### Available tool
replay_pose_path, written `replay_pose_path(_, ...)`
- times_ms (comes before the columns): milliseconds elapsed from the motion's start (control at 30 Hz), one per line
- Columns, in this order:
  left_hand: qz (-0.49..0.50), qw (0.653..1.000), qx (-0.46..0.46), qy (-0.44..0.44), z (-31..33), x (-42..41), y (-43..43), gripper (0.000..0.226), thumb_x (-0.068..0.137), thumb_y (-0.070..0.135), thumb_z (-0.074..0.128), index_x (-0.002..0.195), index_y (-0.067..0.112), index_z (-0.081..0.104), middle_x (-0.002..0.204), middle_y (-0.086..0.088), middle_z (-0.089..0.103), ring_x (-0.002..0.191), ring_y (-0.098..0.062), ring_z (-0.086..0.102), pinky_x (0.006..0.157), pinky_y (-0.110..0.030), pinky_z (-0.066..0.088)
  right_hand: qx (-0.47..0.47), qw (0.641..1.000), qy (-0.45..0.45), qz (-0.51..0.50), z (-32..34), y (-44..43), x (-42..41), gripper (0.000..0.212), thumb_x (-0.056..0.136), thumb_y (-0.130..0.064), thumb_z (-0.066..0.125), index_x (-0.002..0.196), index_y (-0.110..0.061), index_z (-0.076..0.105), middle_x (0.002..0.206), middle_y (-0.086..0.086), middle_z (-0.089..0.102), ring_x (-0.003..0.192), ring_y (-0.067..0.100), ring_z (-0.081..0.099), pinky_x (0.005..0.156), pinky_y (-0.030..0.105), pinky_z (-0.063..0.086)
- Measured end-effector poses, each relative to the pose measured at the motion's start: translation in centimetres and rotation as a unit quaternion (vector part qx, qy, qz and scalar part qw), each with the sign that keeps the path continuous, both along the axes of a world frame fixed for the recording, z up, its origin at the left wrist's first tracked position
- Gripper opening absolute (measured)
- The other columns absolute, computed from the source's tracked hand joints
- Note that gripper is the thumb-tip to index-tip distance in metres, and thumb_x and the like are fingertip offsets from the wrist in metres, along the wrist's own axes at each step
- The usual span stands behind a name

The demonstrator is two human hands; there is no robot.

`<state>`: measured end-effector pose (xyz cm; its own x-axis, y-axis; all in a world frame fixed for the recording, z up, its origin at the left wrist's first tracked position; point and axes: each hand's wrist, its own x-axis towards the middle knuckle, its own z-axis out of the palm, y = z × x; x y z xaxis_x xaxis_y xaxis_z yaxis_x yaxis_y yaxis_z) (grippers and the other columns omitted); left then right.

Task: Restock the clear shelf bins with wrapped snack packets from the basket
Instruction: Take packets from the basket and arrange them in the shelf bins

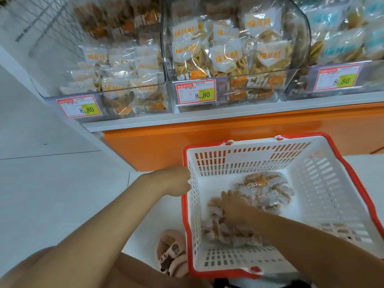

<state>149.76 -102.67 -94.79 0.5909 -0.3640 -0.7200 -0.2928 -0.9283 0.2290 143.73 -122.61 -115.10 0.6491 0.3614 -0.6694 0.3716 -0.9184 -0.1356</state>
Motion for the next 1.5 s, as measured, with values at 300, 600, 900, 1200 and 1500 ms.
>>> replay_pose_path(300, 0.0, 0.998, -0.054, 0.011, 3.7, 0.0, 0.1, 0.05, 0.098, 0.036, 0.049, 0.144, 0.018, 0.041, 0.146, 0.0, 0.044, 0.131, -0.016, 0.044, 0.104, -0.028, 0.036, 0.594, 0.502, 0.408, -0.478, 13.0, -3.3, 0.6, 0.044, 0.082, -0.028, 0.064, 0.122, -0.01, 0.055, 0.122, 0.022, 0.053, 0.121, 0.046, 0.048, 0.104, 0.056, 0.038)
replay_pose_path(600, 0.267, 0.878, -0.39, -0.072, 9.5, 1.6, 3.6, 0.022, 0.079, 0.025, 0.076, 0.099, 0.02, 0.066, 0.098, 0.004, 0.07, 0.083, -0.013, 0.068, 0.076, -0.03, 0.056, 0.679, 0.56, 0.375, -0.291, 25.2, 1.2, 4.5, 0.093, 0.071, -0.066, 0.068, 0.143, -0.014, 0.039, 0.138, 0.024, 0.049, 0.121, 0.045, 0.051, 0.093, 0.041, 0.052)
replay_pose_path(900, 0.38, 0.756, -0.471, -0.25, 12.9, 2.6, 5.4, 0.035, 0.075, 0.03, 0.077, 0.102, 0.025, 0.056, 0.087, 0.004, 0.053, 0.075, -0.007, 0.052, 0.069, -0.014, 0.045, 0.629, 0.695, 0.201, -0.284, 31.7, 5.9, 7.4, 0.034, 0.082, -0.02, 0.052, 0.114, -0.01, 0.06, 0.11, 0.02, 0.068, 0.105, 0.037, 0.065, 0.097, 0.047, 0.049)
replay_pose_path(1200, 0.424, 0.654, -0.524, -0.342, 15.0, 4.6, 10.2, 0.039, 0.092, 0.031, 0.061, 0.064, 0.004, 0.064, 0.057, -0.011, 0.057, 0.053, -0.012, 0.053, 0.055, -0.028, 0.044, 0.577, 0.789, 0.074, -0.199, 37.1, 9.9, 12.8, 0.028, 0.089, -0.023, 0.063, 0.11, -0.005, 0.066, 0.103, 0.01, 0.072, 0.094, 0.023, 0.07, 0.082, 0.024, 0.056)
replay_pose_path(1500, 0.563, 0.512, -0.519, -0.39, 14.3, 7.4, 14.5, 0.031, 0.097, 0.035, 0.051, 0.08, 0.017, 0.07, 0.073, 0.004, 0.071, 0.066, -0.01, 0.064, 0.064, -0.024, 0.049, 0.528, 0.818, 0.047, -0.222, 38.7, 17.6, 21.5, 0.029, 0.077, -0.022, 0.075, 0.097, -0.002, 0.071, 0.098, 0.009, 0.073, 0.09, 0.021, 0.068, 0.091, 0.031, 0.051)
